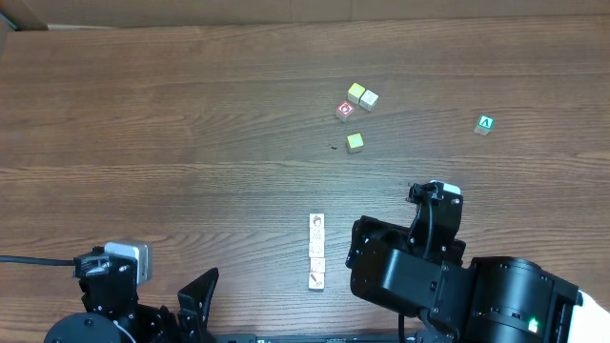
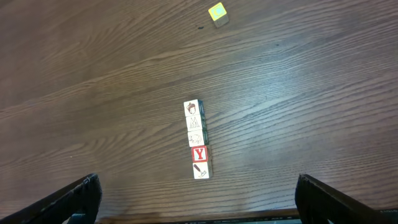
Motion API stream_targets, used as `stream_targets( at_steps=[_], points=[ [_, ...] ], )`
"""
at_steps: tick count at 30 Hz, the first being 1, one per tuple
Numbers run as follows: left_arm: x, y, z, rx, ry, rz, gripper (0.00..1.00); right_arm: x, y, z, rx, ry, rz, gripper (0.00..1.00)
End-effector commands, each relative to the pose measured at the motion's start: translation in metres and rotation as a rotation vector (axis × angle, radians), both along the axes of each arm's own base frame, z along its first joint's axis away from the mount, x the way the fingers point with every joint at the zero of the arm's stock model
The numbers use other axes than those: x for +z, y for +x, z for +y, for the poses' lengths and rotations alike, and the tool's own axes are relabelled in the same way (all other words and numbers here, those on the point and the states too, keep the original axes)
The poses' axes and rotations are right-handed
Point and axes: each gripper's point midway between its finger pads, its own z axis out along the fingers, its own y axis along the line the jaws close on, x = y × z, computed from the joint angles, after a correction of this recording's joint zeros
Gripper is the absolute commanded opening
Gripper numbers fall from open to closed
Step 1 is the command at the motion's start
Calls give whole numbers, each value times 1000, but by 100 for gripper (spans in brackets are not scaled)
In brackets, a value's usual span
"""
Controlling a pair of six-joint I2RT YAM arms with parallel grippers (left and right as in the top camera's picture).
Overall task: Flip 5 blocks
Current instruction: 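Open both grippers and lift them away from the block row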
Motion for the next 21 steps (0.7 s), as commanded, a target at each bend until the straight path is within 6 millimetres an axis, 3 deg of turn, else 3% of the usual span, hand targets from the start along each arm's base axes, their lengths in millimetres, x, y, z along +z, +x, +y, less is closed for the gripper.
stream_targets(
  at_steps=[1, 12, 16, 18, 21],
  points=[
    [3, 1, 3, 7, 7, -16, 100, 7, 4, -1, -6, 13, -25, 100],
    [3, 1, 3, 6, 7, -16, 100, 7, 3, -1, -5, 9, -25, 100],
    [3, 1, 3, 6, 7, -16, 100, 5, 3, -11, -11, -35, -25, 100],
    [3, 1, 3, 7, 7, -16, 100, 11, 11, -10, -32, -24, -76, 100],
    [3, 1, 3, 7, 7, -17, 100, 36, 40, -12, -134, 49, -231, 100]
  ],
)
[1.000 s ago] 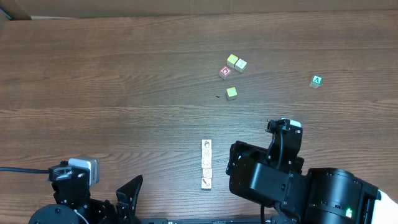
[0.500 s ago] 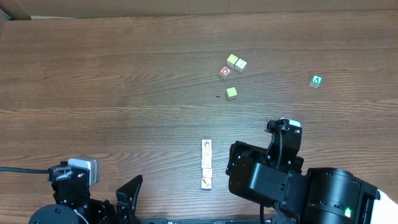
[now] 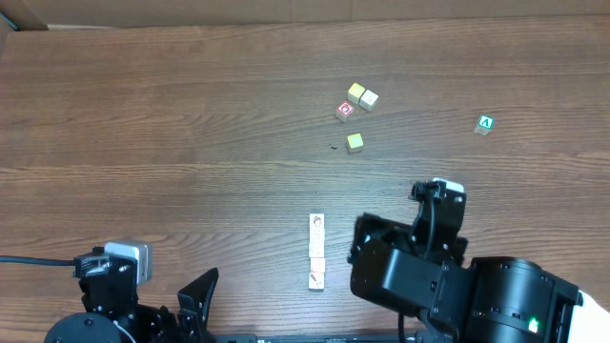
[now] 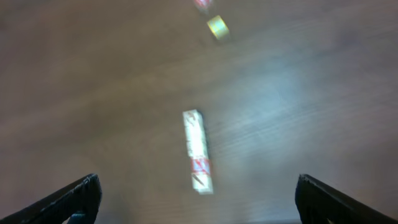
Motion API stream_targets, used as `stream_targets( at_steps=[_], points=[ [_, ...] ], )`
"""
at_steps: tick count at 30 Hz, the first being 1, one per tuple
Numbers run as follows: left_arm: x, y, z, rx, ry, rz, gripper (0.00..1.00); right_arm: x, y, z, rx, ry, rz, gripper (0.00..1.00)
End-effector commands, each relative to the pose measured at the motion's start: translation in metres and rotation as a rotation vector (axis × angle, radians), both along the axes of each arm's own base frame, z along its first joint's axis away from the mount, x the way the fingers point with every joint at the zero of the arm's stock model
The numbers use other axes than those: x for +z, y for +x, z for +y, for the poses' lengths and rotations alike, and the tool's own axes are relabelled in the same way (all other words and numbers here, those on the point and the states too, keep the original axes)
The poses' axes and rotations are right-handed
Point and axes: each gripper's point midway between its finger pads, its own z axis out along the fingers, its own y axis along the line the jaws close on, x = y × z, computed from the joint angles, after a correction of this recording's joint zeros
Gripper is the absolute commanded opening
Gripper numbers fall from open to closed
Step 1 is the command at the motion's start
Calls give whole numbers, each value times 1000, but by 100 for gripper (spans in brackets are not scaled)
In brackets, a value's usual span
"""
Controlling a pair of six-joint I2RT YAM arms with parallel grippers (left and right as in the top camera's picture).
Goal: Flip 5 blocks
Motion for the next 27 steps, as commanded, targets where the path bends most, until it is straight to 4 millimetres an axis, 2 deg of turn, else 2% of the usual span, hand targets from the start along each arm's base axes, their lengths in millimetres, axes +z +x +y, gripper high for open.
stream_targets(
  at_steps=[1, 4, 8, 11, 15, 18, 24, 27],
  points=[
    [3, 1, 3, 6, 6, -18, 100, 30, 33, -16, -123, 48, -176, 100],
    [3, 1, 3, 6, 6, -18, 100, 46, 67, -15, -130, 133, -259, 100],
    [3, 1, 3, 6, 6, -18, 100, 67, 106, -9, 1, 225, -417, 100],
    [3, 1, 3, 6, 6, -18, 100, 78, 124, -28, 55, 315, -584, 100],
    [3, 1, 3, 6, 6, -18, 100, 66, 122, -69, -3, 369, -704, 100],
    [3, 1, 3, 6, 6, -18, 100, 47, 108, -99, -22, 319, -800, 100],
    [3, 1, 3, 6, 6, -18, 100, -7, 81, -151, -131, 181, -886, 100],
    [3, 1, 3, 6, 6, -18, 100, -32, 73, -160, -118, 122, -906, 100]
  ],
)
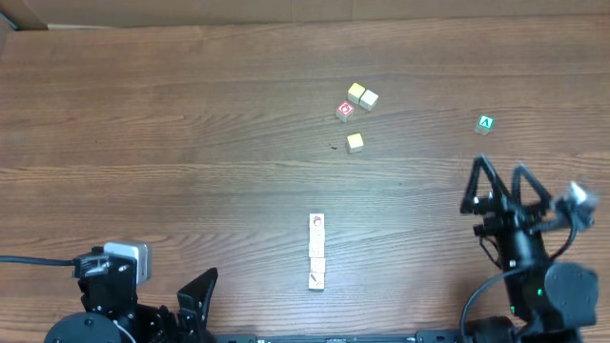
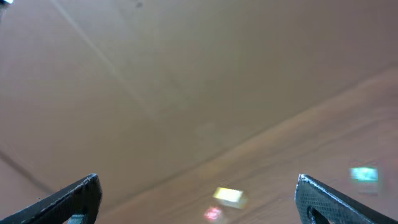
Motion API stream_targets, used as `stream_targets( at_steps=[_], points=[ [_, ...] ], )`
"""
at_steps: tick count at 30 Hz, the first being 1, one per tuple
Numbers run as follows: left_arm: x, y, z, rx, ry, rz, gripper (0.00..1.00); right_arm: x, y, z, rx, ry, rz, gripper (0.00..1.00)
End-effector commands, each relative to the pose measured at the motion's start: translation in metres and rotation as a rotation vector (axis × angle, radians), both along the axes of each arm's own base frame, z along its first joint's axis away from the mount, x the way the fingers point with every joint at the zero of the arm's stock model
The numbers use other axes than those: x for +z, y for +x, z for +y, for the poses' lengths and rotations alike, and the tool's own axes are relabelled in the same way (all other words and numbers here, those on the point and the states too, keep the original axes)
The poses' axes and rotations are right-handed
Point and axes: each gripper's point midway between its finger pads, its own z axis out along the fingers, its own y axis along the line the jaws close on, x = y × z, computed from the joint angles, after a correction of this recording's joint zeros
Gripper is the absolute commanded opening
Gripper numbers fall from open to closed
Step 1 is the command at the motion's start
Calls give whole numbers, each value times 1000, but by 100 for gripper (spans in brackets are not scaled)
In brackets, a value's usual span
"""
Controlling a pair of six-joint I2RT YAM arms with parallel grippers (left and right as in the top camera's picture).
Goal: Flip 5 blocks
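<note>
A row of several picture blocks (image 1: 316, 252) lies end to end near the table's front middle. Loose blocks sit farther back: a yellow and cream pair (image 1: 361, 95), a red block (image 1: 344, 110), a yellow block (image 1: 355, 142) and a green block (image 1: 486, 124) at the right. My right gripper (image 1: 498, 173) is open and empty at the right side, well clear of the row. Its blurred wrist view shows the yellow pair (image 2: 228, 196), the red block (image 2: 212, 214) and the green block (image 2: 364, 174) between wide-apart fingertips (image 2: 79, 198). My left gripper (image 1: 198, 293) rests at the front left.
The wooden table (image 1: 152, 133) reaches to its far edge at the top of the overhead view. The left arm's base (image 1: 114, 272) fills the front left corner, and the right arm's body (image 1: 548, 291) stands at the front right.
My right arm has moved from just right of the block row to the table's right side. Its camera now faces the far loose blocks instead of the row. No block has moved.
At first my right gripper hung open over the row, looking straight down on it. A moment later it was still beside the row, its view blurred. Now it is off to the right, open and empty. The row and loose blocks are unchanged.
</note>
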Motion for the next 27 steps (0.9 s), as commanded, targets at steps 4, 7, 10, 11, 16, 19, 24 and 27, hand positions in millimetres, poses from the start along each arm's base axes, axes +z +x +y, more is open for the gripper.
stream_targets(
  at_steps=[4, 7, 10, 11, 16, 19, 24, 27],
  points=[
    [3, 0, 2, 1, 2, -15, 100, -47, -11, 6, 79, -273, -47, 100],
    [3, 0, 2, 1, 2, -15, 100, -68, -9, 8, 92, -364, -40, 100],
    [3, 0, 2, 1, 2, -15, 100, -98, -5, 7, 98, -368, 9, 100],
    [3, 0, 2, 1, 2, -15, 100, -107, -4, 7, 99, -366, 26, 100],
    [3, 0, 2, 1, 2, -15, 100, -130, 1, -3, 46, -335, 62, 100],
    [3, 0, 2, 1, 2, -15, 100, -131, 2, -21, -56, -247, 89, 100],
    [3, 0, 2, 1, 2, -15, 100, -131, 2, -32, -122, -189, 94, 100],
    [3, 0, 2, 1, 2, -15, 100, -132, 2, -26, -87, -249, 91, 100]
  ],
)
